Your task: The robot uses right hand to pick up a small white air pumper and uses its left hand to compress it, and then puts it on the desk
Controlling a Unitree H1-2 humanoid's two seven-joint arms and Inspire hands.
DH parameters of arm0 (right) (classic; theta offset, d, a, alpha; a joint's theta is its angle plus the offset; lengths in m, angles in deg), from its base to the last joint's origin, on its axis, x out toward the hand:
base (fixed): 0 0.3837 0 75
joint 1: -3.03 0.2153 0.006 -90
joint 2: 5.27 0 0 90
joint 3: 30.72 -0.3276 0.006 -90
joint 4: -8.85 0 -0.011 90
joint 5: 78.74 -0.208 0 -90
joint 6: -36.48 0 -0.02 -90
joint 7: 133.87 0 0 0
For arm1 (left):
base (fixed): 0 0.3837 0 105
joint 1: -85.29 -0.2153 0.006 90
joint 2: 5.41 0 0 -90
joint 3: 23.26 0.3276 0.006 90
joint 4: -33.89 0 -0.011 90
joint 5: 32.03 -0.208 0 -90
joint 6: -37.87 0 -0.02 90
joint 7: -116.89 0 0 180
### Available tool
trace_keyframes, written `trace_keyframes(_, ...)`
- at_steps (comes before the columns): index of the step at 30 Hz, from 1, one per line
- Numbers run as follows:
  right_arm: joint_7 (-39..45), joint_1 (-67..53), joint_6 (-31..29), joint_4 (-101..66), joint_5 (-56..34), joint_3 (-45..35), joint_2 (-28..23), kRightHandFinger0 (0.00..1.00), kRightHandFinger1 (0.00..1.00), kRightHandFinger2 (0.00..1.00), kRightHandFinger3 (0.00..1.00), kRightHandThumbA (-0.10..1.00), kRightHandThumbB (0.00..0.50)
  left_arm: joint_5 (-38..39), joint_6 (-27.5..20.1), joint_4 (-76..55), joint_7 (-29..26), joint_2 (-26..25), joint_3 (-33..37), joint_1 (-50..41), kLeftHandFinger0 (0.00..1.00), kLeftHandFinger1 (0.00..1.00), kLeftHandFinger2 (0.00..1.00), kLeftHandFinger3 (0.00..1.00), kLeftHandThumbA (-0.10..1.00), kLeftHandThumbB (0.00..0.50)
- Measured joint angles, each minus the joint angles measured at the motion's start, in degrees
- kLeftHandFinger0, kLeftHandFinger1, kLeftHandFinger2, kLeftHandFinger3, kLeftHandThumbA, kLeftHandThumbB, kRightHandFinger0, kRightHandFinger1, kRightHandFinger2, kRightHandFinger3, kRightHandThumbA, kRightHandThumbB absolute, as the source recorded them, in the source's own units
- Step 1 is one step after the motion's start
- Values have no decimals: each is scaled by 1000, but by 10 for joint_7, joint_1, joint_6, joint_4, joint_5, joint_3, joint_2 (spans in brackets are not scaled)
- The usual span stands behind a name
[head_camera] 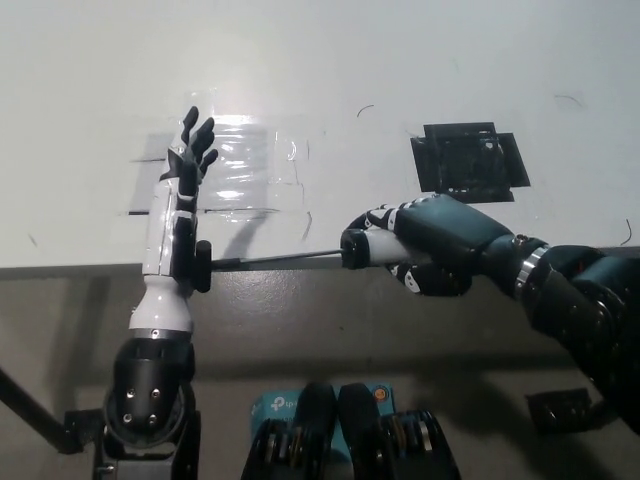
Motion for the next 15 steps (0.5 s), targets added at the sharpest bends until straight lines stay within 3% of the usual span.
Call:
trace_keyframes(2, 3, 0, 0, 2, 0, 0, 2, 29, 508, 790, 829, -100, 150, 0, 0, 0, -3, 1, 0, 0, 1000, 1000, 1000, 1000, 1000, 233)
trace_keyframes(8, 14, 0, 8, 0, 1, 0, 5, 24, 502, 780, 831, -100, 151, -1, -1, -2, -7, 5, 12, -7, 1000, 1000, 1000, 1000, 1000, 222)
trace_keyframes(9, 15, 0, 9, 0, 2, 0, 6, 36, 515, 796, 883, -100, 139, -1, -1, -2, -7, 5, 13, -8, 1000, 1000, 1000, 1000, 1000, 212)
trace_keyframes(12, 20, 0, 12, -1, 7, 1, 10, 52, 530, 819, 912, -100, 144, -2, -1, -4, -8, 6, 20, -13, 1000, 1000, 1000, 1000, 1000, 207)
trace_keyframes(15, 26, 1, 17, -4, 16, 4, 20, 64, 545, 833, 920, -100, 132, -5, -1, -6, -10, 7, 27, -18, 1000, 1000, 1000, 1000, 1000, 226)
